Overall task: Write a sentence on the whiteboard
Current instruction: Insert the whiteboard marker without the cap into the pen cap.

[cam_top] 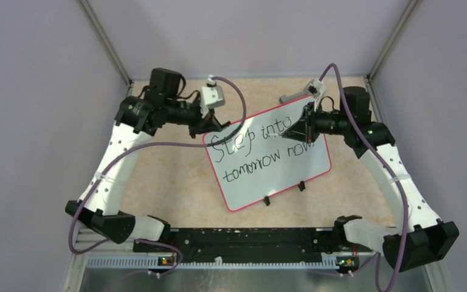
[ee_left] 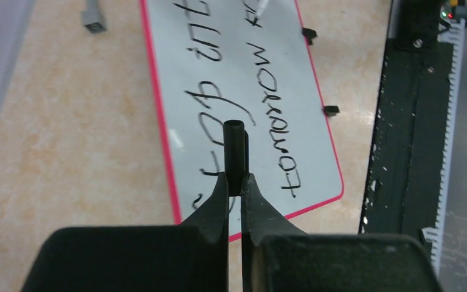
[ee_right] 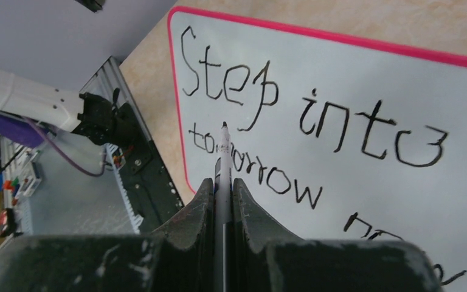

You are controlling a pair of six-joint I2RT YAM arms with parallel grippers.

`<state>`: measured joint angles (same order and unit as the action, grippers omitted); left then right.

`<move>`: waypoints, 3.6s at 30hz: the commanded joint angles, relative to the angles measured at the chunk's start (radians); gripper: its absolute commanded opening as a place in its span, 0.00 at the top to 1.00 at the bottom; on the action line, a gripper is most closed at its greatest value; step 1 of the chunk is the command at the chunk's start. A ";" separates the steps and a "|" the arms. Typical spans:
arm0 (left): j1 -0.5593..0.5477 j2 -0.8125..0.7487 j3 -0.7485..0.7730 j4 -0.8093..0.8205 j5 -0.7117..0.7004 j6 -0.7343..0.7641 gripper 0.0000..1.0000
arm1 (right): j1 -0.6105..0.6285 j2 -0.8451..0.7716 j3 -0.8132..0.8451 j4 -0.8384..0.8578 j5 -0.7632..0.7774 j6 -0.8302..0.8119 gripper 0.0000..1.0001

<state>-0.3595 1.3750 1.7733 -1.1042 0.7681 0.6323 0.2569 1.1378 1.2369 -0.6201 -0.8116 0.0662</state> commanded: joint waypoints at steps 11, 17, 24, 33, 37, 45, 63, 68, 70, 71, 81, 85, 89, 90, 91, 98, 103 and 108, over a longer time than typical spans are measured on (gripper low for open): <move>-0.390 0.034 -0.083 -0.060 -0.265 0.034 1.00 | -0.004 -0.062 -0.226 0.368 -0.389 0.368 1.00; -0.423 0.047 -0.098 -0.052 -0.271 0.037 1.00 | 0.006 -0.072 -0.253 0.405 -0.419 0.397 1.00; -0.443 0.065 -0.087 -0.052 -0.279 0.037 1.00 | 0.037 -0.073 -0.255 0.398 -0.426 0.390 1.00; -0.448 0.077 -0.077 -0.047 -0.286 0.030 1.00 | 0.064 -0.061 -0.240 0.326 -0.392 0.313 1.00; -0.450 0.080 -0.067 -0.046 -0.280 0.020 1.00 | 0.070 -0.050 -0.236 0.311 -0.375 0.295 1.00; -0.451 0.090 -0.052 -0.051 -0.267 0.016 1.00 | 0.078 -0.034 -0.213 0.307 -0.364 0.287 1.00; -0.463 0.090 -0.059 -0.062 -0.289 0.027 1.00 | 0.086 -0.029 -0.194 0.254 -0.351 0.249 1.00; -0.463 0.068 -0.093 -0.076 -0.322 0.031 1.00 | 0.085 -0.046 -0.187 0.224 -0.337 0.221 1.00; -0.463 0.060 -0.102 -0.077 -0.329 0.035 1.00 | 0.086 -0.042 -0.184 0.225 -0.337 0.223 1.00; -0.463 0.059 -0.104 -0.081 -0.327 0.037 1.00 | 0.085 -0.040 -0.182 0.225 -0.338 0.223 1.00; -0.464 0.074 -0.073 -0.090 -0.288 0.033 1.00 | 0.095 -0.028 -0.179 0.223 -0.325 0.220 1.00; -0.463 0.080 -0.061 -0.092 -0.274 0.028 1.00 | 0.104 -0.020 -0.171 0.226 -0.322 0.219 1.00; -0.464 0.088 -0.057 -0.092 -0.274 0.029 1.00 | 0.109 -0.018 -0.175 0.240 -0.321 0.229 1.00; -0.465 0.088 -0.055 -0.091 -0.271 0.030 1.00 | 0.110 -0.017 -0.178 0.244 -0.321 0.231 1.00; -0.467 0.089 -0.053 -0.092 -0.268 0.030 1.00 | 0.111 -0.015 -0.177 0.246 -0.319 0.231 1.00; -0.480 0.107 -0.037 -0.092 -0.271 0.029 1.00 | 0.117 -0.008 -0.168 0.249 -0.314 0.232 1.00; -0.489 0.118 -0.028 -0.088 -0.273 0.023 1.00 | 0.122 -0.004 -0.164 0.250 -0.314 0.230 1.00; -0.489 0.132 -0.011 -0.066 -0.261 -0.017 1.00 | 0.127 0.000 -0.167 0.253 -0.291 0.219 1.00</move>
<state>-0.8417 1.4967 1.7153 -1.2049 0.4736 0.6518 0.3710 1.1336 1.0176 -0.4046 -1.1229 0.3069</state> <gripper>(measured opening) 0.034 0.086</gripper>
